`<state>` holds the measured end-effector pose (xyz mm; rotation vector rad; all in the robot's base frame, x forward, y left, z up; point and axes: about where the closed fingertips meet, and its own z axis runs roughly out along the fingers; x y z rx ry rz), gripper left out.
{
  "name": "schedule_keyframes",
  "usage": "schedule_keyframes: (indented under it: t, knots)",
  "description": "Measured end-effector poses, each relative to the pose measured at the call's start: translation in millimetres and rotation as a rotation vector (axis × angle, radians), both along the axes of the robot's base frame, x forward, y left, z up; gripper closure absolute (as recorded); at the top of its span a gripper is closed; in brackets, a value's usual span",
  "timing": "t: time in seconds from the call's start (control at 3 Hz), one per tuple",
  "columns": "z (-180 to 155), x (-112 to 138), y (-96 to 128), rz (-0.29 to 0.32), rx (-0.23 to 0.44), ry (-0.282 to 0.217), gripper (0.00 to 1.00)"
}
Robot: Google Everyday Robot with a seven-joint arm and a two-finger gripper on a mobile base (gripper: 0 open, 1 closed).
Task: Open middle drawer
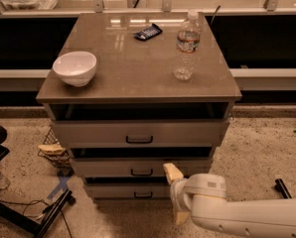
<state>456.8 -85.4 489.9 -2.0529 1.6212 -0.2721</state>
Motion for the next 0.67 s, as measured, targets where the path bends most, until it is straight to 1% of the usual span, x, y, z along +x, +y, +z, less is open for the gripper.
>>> schedule_keyframes:
  t: [0.33, 0.67]
  knots:
    - [-28.2, -1.5, 37.4, 0.019, -0.013, 0.036, 0.00]
    - [-34.2, -3.0, 39.1, 0.016, -0.024, 0.046, 0.00]
